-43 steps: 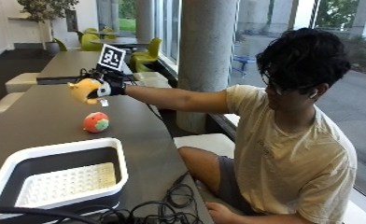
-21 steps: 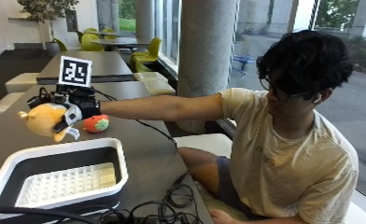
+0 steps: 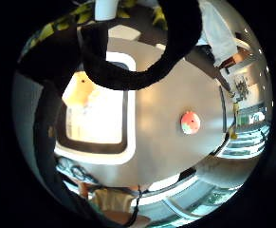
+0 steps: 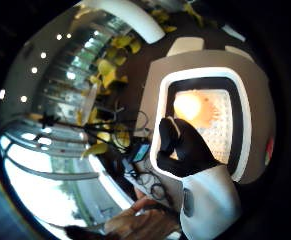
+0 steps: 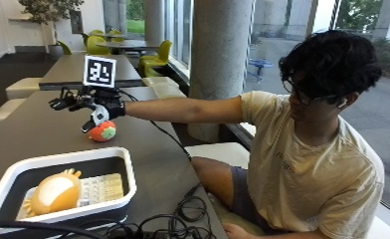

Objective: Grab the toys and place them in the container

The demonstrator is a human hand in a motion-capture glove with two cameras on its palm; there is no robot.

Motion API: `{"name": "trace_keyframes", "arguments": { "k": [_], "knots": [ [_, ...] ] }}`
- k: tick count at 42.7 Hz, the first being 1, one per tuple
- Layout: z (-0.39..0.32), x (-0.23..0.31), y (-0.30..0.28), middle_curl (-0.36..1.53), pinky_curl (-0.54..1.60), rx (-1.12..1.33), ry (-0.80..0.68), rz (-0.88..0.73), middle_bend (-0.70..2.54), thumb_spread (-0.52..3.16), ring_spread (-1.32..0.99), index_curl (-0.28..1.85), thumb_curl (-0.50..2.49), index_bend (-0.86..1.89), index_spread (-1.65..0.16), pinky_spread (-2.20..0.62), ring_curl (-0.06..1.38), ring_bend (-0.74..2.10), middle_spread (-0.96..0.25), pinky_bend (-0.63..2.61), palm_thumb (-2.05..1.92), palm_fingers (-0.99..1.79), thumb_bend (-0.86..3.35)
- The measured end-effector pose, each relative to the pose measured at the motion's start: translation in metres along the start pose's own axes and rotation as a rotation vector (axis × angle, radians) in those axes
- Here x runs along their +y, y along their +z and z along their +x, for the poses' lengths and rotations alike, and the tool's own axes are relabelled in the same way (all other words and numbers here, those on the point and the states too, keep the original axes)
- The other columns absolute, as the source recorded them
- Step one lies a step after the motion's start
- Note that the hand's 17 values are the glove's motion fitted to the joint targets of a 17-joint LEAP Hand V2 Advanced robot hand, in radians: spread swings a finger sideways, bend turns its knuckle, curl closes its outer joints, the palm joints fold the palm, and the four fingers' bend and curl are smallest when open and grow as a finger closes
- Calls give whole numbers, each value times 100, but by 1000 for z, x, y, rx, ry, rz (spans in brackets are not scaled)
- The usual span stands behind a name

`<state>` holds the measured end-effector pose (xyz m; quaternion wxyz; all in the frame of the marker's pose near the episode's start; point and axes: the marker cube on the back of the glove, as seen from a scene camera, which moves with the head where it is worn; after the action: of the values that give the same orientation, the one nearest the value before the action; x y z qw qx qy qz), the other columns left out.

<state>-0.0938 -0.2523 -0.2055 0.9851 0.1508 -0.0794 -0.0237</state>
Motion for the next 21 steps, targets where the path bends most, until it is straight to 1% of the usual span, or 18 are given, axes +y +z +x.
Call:
{"name": "trace_keyframes", "arguments": {
  "k": [3,7,10,13,21],
  "knots": [
    [7,17,0,37,38,-3,45,-10,23,129,-5,28,40,17,-27,-1,39,52,-5,115,31,-7,-1],
    [15,38,8,37,37,-37,7,-37,21,131,-5,29,38,17,-27,-1,38,50,-4,113,31,-6,-1],
    [31,60,14,37,36,35,21,-62,19,134,-4,30,38,18,-27,0,37,47,-3,112,32,-6,0],
    [44,80,20,36,36,80,-5,-78,17,136,-4,31,37,19,-28,0,37,45,-3,110,33,-7,0],
    [61,138,33,34,34,43,-38,-74,14,140,-4,34,37,19,-28,0,35,39,-1,106,36,-8,0]
  ]
}}
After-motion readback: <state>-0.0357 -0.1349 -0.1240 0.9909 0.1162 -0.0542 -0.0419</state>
